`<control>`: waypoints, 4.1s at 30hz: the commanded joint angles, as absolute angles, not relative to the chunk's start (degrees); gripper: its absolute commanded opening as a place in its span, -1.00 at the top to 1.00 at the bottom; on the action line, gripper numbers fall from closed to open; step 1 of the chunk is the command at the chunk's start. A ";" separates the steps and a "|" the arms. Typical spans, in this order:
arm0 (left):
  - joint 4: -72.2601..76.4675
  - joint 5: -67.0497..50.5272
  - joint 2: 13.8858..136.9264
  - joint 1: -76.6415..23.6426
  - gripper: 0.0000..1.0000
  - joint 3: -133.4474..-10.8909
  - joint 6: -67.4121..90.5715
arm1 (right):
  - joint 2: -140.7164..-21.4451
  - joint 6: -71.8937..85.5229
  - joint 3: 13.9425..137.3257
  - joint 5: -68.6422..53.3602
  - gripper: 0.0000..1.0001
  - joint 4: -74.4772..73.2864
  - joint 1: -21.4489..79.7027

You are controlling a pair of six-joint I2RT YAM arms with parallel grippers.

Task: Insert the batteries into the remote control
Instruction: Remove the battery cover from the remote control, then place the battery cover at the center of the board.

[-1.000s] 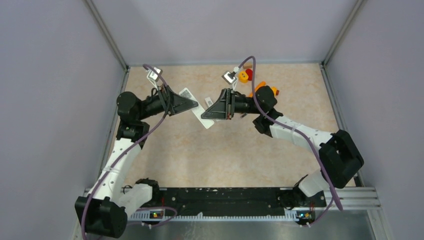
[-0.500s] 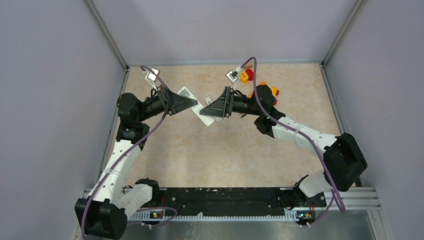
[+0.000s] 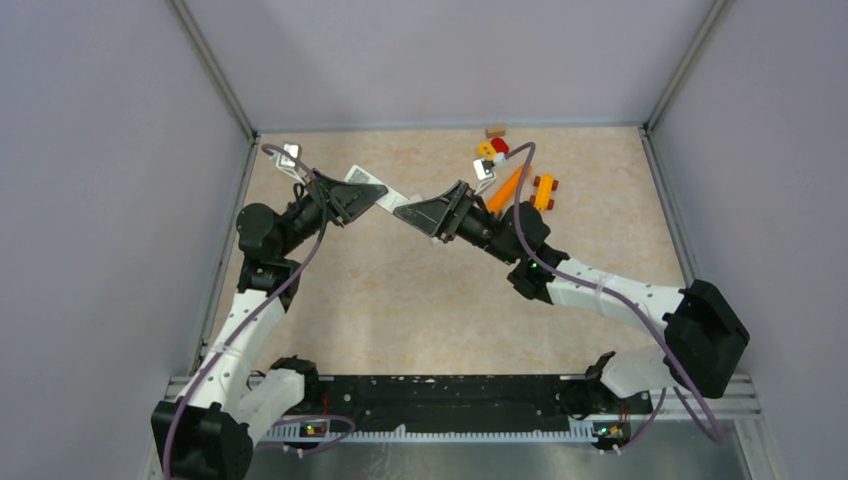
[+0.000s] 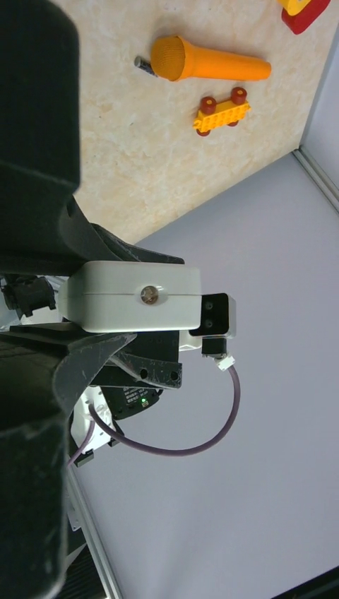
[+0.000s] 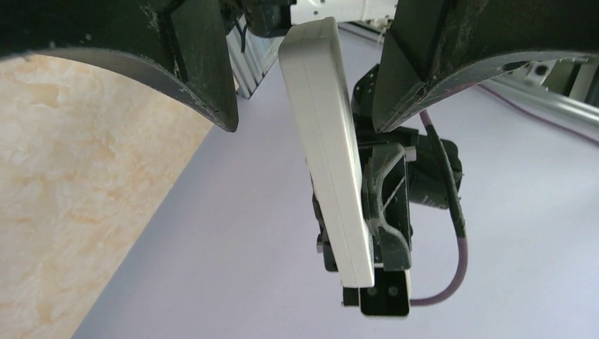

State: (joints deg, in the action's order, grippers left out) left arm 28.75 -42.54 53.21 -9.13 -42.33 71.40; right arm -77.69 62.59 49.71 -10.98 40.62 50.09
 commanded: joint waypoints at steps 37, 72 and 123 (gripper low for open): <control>40.58 -39.69 53.34 -8.61 1.00 -45.00 85.52 | -79.08 65.51 44.20 -11.31 0.11 47.06 47.65; 6.51 -30.28 51.42 -8.61 1.00 -47.78 45.13 | -82.44 81.22 47.52 -24.46 0.12 41.39 43.51; -2.46 -32.18 50.34 -8.26 1.00 -44.67 33.00 | -85.92 40.92 49.53 9.19 -0.04 -13.35 39.87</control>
